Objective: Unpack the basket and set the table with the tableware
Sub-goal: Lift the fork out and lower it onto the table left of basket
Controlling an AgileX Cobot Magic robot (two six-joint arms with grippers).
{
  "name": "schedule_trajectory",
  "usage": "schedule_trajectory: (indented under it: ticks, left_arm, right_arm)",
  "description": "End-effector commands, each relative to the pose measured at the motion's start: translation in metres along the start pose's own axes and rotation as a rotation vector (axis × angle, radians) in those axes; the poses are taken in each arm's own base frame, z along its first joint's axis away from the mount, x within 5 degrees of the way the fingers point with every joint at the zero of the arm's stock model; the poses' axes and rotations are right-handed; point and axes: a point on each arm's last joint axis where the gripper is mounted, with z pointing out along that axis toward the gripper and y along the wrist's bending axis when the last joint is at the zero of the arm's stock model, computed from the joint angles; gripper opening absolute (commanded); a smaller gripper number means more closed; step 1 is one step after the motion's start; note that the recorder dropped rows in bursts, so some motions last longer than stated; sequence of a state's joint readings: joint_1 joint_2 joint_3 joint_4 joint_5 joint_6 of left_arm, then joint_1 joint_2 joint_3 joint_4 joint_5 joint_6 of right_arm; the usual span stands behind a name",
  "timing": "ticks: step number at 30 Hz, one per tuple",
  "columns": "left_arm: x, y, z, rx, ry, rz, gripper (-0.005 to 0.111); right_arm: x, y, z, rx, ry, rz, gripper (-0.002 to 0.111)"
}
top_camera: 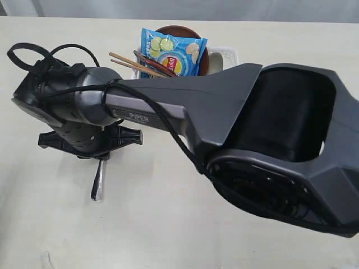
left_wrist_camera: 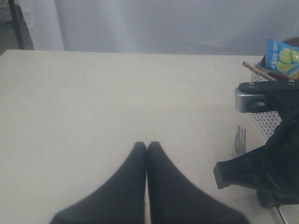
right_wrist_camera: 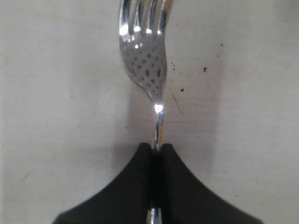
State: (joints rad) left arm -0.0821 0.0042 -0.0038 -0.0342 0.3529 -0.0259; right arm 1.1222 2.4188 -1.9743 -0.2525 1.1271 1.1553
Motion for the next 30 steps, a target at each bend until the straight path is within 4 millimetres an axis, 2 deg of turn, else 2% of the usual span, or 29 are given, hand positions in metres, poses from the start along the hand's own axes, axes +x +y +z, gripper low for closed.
schedule_trajectory:
  ticks: [1, 21, 27, 30]
  left_arm:
    - [0.0, 0.0, 0.0, -0.004, -0.011, 0.004, 0.0]
    - [0.0, 0.0, 0.0, -0.003, -0.011, 0.002, 0.0]
    - [0.0, 0.0, 0.0, -0.003, -0.011, 0.002, 0.0]
    - [0.0, 0.0, 0.0, -0.003, -0.011, 0.002, 0.0]
  right_arm:
    - [-0.003, -0.002, 0.003, 0.015, -0.014, 0.001, -0.001]
    - [-0.002, 0.003, 0.003, -0.036, -0.001, 0.006, 0.0]
    - [-0.003, -0.01, 0.002, 0.106, -0.011, -0.037, 0.0]
    - [-0.003, -0.011, 0.002, 0.117, -0.019, -0.042, 0.0]
